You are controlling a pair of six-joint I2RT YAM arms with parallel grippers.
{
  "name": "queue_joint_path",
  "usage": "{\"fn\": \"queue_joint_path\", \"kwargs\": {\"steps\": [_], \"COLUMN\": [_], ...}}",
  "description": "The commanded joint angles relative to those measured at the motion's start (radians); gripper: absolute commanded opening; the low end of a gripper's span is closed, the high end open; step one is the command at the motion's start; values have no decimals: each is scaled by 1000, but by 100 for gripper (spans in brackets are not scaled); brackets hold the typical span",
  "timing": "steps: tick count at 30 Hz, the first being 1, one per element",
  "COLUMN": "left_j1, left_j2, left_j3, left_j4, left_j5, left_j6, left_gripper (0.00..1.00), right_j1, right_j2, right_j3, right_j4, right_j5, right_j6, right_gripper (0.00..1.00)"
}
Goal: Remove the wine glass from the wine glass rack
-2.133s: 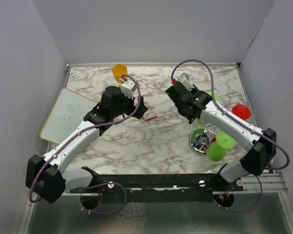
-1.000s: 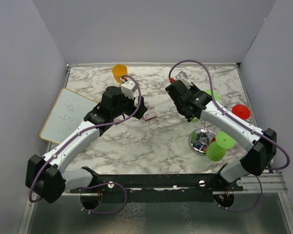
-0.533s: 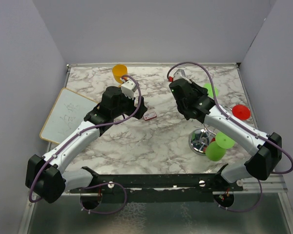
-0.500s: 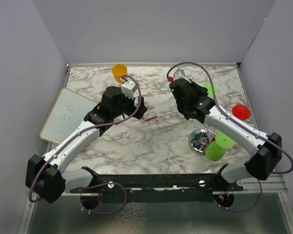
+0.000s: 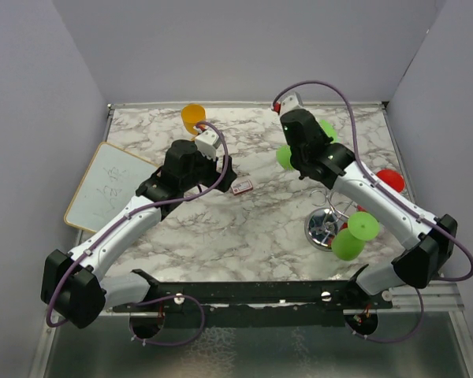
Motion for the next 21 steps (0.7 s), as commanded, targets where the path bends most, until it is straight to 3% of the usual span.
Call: {"fn": "queue_joint_path", "kwargs": {"steps": [1, 8, 9, 16, 21], "left_j1": [-2, 4, 4, 5, 5], "left_j2": [-34, -132, -199, -288, -324], "left_j3": [13, 114, 138, 161, 119], "left_j4": [-11, -101, -108, -81, 18], "left_j5": [-54, -112, -121, -95, -58], "left_j6": [6, -78, -121, -251, -342], "left_gripper": [82, 83, 83, 83, 82], "right_j1": [-41, -223, -339, -551, -573], "right_j2": [2, -13, -44, -96, -148], "right_j3": [113, 212, 184, 37, -99], "right_j4": [-82, -106, -39, 172, 391], "right_j5": [-289, -797, -1013, -1538, -1710], "right_j6": [265, 559, 696, 1048, 1296], "right_gripper": [1, 1, 1, 1, 1]}}
